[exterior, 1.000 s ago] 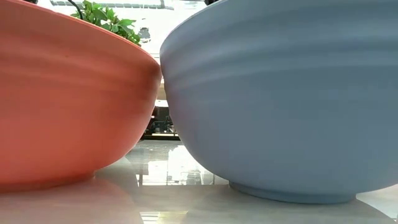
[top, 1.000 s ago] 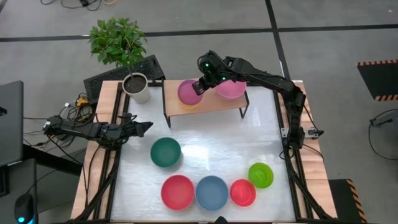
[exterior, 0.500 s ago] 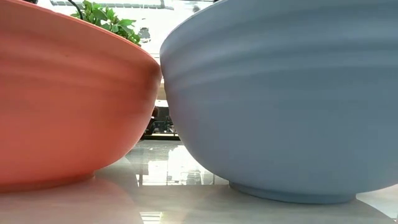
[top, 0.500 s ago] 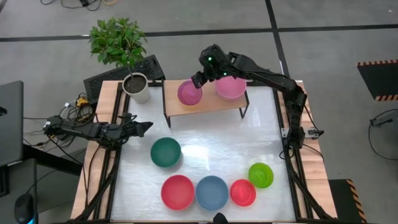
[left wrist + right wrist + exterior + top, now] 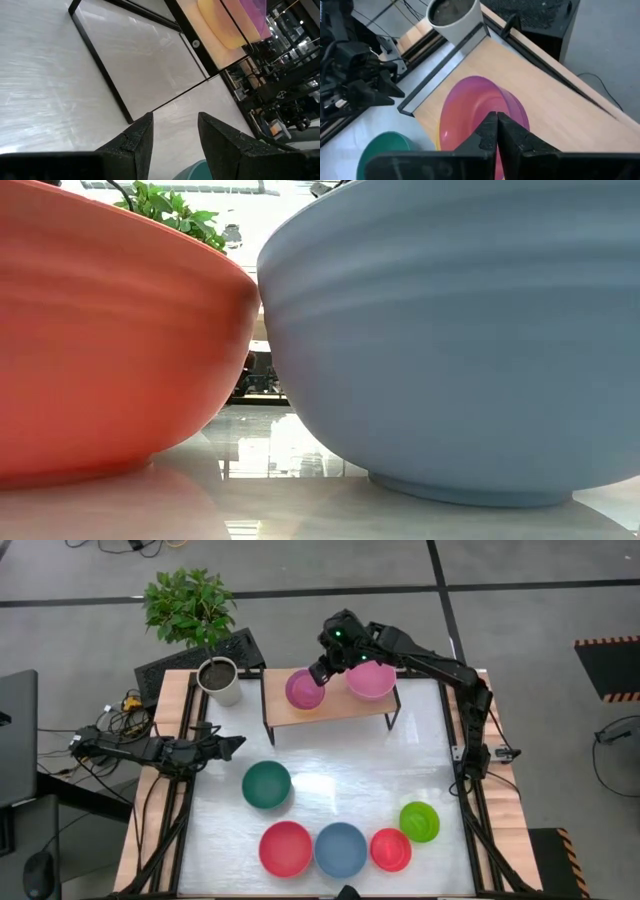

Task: Place and stack bowls onto a shelf
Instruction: Stack the violet bowl on top of the yellow bowl on the shelf

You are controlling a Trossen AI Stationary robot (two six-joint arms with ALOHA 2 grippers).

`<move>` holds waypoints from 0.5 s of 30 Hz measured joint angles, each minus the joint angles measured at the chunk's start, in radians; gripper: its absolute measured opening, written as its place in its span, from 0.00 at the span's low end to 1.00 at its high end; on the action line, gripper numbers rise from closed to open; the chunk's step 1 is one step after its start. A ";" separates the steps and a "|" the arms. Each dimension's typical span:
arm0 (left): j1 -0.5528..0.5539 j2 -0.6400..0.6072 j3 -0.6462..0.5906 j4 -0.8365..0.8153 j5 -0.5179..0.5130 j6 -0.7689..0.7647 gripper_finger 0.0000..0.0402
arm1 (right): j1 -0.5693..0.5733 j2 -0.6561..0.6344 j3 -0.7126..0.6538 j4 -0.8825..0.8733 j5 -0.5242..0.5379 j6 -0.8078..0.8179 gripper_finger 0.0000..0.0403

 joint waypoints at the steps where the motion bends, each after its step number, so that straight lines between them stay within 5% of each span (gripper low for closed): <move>1: 0.000 0.000 0.000 0.000 0.000 0.000 0.35 | 0.000 0.000 0.000 -0.006 0.000 0.003 0.10; 7: 0.000 0.000 0.000 -0.004 0.000 -0.001 0.35 | 0.005 0.013 0.000 -0.037 0.002 -0.011 0.04; 15: 0.000 0.000 0.000 -0.003 0.000 -0.002 0.35 | 0.019 0.064 0.000 -0.058 0.001 -0.011 0.08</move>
